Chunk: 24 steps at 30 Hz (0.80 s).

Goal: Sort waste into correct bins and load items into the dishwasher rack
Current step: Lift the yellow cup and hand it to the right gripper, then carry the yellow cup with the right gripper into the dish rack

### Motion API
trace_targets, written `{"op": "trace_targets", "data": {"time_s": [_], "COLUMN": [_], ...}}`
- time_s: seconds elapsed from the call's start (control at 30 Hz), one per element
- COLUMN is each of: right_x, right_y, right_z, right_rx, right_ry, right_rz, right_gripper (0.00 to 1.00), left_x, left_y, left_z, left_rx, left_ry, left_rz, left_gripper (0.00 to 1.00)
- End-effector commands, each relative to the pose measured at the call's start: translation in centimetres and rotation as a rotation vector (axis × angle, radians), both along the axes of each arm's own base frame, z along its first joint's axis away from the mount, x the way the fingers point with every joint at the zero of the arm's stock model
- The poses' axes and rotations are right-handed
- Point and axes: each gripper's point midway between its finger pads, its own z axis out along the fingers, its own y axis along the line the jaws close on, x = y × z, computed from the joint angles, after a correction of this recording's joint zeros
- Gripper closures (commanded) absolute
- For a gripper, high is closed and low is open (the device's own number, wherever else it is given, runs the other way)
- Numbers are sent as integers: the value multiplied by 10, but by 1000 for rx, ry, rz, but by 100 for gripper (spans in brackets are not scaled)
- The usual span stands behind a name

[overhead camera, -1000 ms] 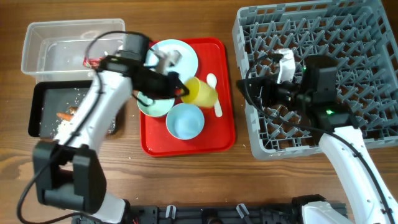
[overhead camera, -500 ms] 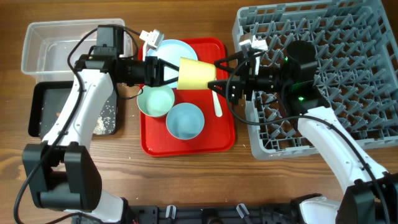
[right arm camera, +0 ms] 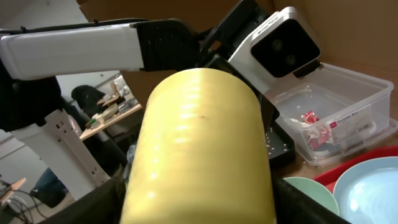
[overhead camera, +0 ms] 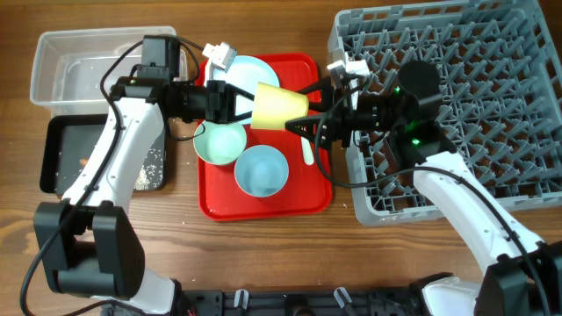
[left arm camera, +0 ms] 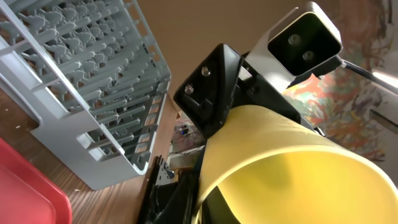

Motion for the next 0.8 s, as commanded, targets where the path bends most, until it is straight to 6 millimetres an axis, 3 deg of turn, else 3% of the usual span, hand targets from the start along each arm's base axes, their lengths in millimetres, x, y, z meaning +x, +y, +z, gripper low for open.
{"op": "trace_targets", "data": {"time_s": [0.0, 0.1, 0.33, 0.43, 0.67, 0.77], "right_x": [-6, -6, -5, 5, 42, 58], "right_y": [5, 5, 4, -8, -67, -94], "right_z": [2, 2, 2, 1, -9, -17], "right_rx": [7, 8, 8, 6, -4, -11], "right_ry": [5, 4, 4, 19, 110, 170], "right_rz": [45, 45, 40, 2, -166, -260], "right_gripper": [39, 55, 65, 67, 70, 70], "left_x": [-2, -2, 0, 2, 3, 10], "left_y": [-1, -2, -2, -2, -2, 0], "left_z": [14, 12, 7, 3, 3, -10], "left_rx": [-10, -1, 30, 54, 54, 132], "left_ry": [-57, -59, -62, -63, -69, -78], "left_rz": [-5, -5, 9, 20, 20, 58], "left_gripper": [96, 89, 71, 64, 47, 36]}}
